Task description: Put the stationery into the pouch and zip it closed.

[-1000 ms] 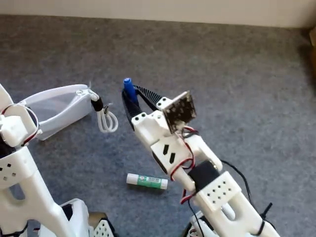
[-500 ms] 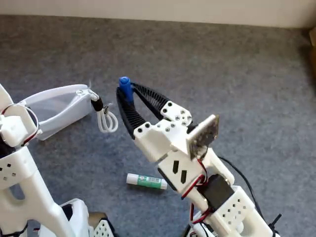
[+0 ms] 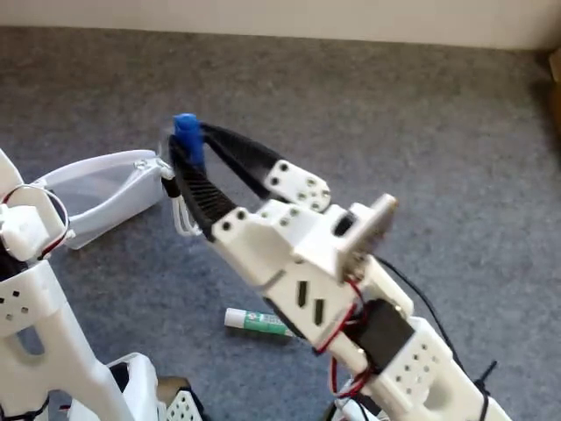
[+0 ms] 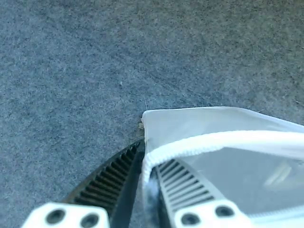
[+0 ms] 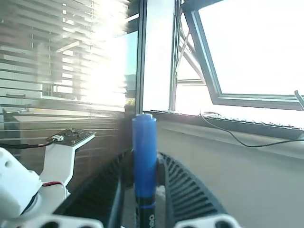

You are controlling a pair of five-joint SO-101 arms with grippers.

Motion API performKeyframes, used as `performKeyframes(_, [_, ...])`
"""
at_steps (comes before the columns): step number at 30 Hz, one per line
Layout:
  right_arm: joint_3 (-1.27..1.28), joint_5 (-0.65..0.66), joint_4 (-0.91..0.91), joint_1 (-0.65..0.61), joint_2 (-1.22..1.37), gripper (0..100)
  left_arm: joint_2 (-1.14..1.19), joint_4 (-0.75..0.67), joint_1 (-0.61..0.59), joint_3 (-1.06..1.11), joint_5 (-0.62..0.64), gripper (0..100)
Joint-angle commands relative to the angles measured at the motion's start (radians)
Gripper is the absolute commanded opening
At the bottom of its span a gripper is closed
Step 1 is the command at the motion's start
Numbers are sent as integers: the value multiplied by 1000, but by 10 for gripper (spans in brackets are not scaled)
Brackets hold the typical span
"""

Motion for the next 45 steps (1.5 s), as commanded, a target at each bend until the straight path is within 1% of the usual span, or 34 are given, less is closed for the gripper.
performKeyframes(1, [-97,-9,-27,-50,81,4,1,-5,22,19,-8,7])
performKeyframes(5, [-117,-6,-27,-104,154,4,1,-12,22,44,-9,7])
performKeyframes(12, [-156,-6,-27,-107,243,4,1,-12,22,42,-9,7])
performKeyframes(19, [-166,-12,-35,-108,243,4,1,-12,22,42,-9,7])
performKeyframes(21, [-177,-12,-97,-107,243,4,1,-12,22,42,-9,7])
performKeyframes(25, [-165,-14,-302,-108,248,4,1,-12,22,42,-9,7])
performKeyframes(29, [-87,-14,-507,-108,252,4,1,-12,22,42,-9,7])
performKeyframes(32, [-44,-12,-618,-108,254,4,1,-12,22,42,-9,7])
performKeyframes(36, [-1,-12,-697,-108,255,4,1,-12,22,44,-9,7])
performKeyframes(41, [27,-14,-731,-108,262,4,1,-12,22,44,-9,7])
performKeyframes(45, [19,-8,-792,-107,341,4,1,-12,22,44,-8,7])
